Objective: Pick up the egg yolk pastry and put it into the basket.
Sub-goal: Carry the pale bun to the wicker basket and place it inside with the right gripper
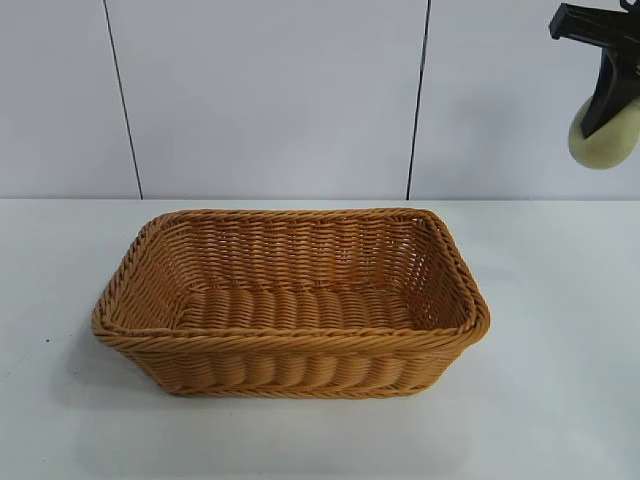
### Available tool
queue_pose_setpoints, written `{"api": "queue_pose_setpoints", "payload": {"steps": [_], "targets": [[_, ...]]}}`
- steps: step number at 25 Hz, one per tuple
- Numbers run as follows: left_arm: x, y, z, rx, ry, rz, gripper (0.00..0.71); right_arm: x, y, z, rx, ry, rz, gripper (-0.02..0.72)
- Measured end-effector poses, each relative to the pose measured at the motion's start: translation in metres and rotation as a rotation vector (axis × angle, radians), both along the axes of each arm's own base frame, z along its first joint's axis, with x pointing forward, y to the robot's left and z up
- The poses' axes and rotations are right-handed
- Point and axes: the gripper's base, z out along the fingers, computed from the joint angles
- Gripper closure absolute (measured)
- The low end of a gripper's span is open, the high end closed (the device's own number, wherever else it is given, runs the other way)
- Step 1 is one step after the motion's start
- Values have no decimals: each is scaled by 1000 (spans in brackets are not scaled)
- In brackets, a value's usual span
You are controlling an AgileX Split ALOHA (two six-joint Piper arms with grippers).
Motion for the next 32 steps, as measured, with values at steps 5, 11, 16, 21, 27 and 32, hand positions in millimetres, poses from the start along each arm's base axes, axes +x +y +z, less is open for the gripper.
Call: {"api": "queue_pose_setpoints", "payload": {"steps": [5,11,16,21,27,32], "targets": [[0,0,0,0,0,0,25,-3,39,0,0,1,109,610],[0,0,0,1,0,1,25,-18,110,1,26,-26,271,610],[0,0,0,0,0,1,25,-36,166,4,65,-84,375,610],[0,0,0,0,0,1,25,-45,204,-4,104,-119,425,610],[0,0,0,0,0,1,25,-36,232,-52,98,-70,444,610],[0,0,0,1,0,2,25,-23,241,-101,71,-16,430,610]]}}
